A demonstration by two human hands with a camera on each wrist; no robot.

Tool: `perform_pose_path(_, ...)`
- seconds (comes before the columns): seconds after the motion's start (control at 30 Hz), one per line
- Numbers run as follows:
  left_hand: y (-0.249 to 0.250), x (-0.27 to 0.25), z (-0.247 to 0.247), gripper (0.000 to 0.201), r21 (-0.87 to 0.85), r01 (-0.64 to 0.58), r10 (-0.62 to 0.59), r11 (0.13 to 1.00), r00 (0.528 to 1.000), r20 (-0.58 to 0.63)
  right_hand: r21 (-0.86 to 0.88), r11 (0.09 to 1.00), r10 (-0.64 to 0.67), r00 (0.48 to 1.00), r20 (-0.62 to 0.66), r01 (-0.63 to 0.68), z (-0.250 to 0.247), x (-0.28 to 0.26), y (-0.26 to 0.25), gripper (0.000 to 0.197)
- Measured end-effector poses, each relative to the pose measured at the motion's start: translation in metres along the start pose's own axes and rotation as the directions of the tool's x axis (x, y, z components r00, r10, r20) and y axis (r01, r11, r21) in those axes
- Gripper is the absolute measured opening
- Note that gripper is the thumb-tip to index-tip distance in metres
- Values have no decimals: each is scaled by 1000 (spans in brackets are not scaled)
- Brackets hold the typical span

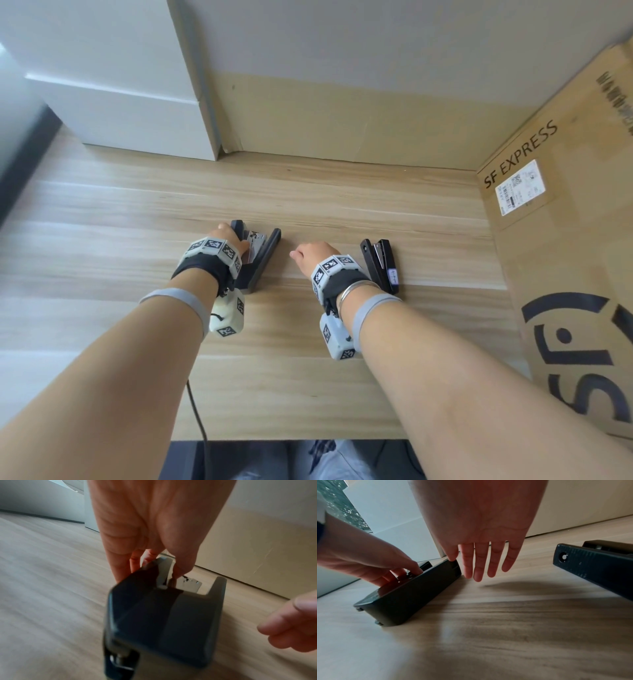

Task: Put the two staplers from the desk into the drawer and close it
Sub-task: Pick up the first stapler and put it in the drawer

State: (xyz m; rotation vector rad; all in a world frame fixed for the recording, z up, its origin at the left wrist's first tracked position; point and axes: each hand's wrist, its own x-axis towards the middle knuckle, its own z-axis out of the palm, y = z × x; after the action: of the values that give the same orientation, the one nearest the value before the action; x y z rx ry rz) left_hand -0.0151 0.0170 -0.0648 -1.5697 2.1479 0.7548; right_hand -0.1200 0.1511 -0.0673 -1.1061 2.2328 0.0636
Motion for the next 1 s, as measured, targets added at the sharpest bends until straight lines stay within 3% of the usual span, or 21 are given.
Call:
perform_pose_path(0.2,-4,-8,4,57,-66,13,-15,998,1000,-25,-29,999,-23,1000,8,24,0,-2,1,46)
perform_pose_path(0.33,-7,-14,8,50,-168,-66,52,984,995,-86,-42,999,-29,999,20,30,4,-3,3,46)
perform_pose_path(0.43,-7,-19,10,62,-137,-132,126,982,990,-57,-40,999,-34,999,24,35,8,-5,5,45)
perform_pose_path(0.67,-11,-39,9,57,-201,-146,125,969,986,-111,-72,995,-66,997,29,68,16,-10,-1,45)
perform_pose_path(1.0,-94,-72,-20,49,-265,-180,120,947,966,-230,-136,986,-109,991,-75,98,40,-42,-65,39)
